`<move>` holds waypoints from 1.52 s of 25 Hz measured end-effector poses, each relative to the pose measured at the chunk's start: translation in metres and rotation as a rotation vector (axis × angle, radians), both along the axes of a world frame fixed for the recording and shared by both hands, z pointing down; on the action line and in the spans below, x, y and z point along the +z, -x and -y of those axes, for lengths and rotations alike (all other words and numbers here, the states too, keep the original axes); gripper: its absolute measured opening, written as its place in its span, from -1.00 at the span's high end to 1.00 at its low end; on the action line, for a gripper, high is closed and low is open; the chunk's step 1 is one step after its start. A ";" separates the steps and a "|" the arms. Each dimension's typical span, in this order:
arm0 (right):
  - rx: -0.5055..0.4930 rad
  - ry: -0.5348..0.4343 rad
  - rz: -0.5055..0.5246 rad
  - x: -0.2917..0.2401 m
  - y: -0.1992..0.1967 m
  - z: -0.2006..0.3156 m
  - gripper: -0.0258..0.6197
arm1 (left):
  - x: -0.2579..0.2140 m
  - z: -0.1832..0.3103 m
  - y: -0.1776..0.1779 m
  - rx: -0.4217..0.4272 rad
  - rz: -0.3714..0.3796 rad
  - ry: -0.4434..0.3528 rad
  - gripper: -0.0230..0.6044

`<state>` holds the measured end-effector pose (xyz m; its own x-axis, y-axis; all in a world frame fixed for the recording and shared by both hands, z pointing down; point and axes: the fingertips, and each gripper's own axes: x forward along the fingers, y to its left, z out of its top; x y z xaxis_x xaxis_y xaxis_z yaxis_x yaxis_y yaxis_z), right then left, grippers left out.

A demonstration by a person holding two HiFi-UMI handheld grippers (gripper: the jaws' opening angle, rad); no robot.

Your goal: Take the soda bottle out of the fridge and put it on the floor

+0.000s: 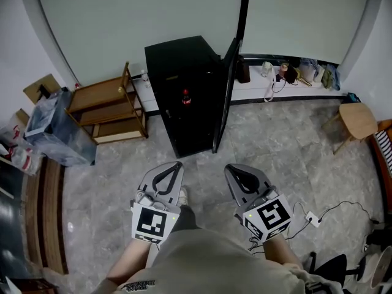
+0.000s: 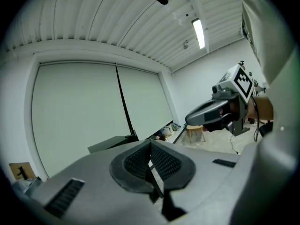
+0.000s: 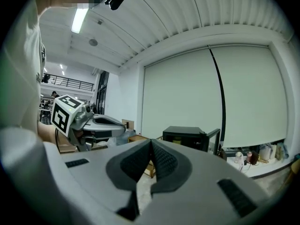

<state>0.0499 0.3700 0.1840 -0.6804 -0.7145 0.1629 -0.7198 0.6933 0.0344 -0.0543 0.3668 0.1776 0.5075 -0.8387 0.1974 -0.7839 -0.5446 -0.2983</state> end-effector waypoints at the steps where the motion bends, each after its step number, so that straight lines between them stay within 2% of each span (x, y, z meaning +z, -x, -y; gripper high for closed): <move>1: -0.002 0.004 -0.006 0.002 0.003 0.008 0.93 | 0.001 0.008 0.002 0.000 -0.005 0.004 0.91; 13: 0.011 0.053 -0.062 0.014 0.063 0.126 0.93 | 0.014 0.130 0.061 0.020 -0.028 0.061 0.91; 28: 0.102 0.115 -0.169 0.038 0.159 0.295 0.93 | 0.027 0.304 0.164 0.087 -0.022 0.095 0.91; 32: 0.116 0.136 -0.189 0.049 0.169 0.323 0.93 | 0.037 0.331 0.176 0.085 -0.048 0.115 0.91; 38: 0.123 0.202 -0.157 0.067 0.172 0.355 0.93 | 0.047 0.355 0.176 0.103 -0.088 0.136 0.91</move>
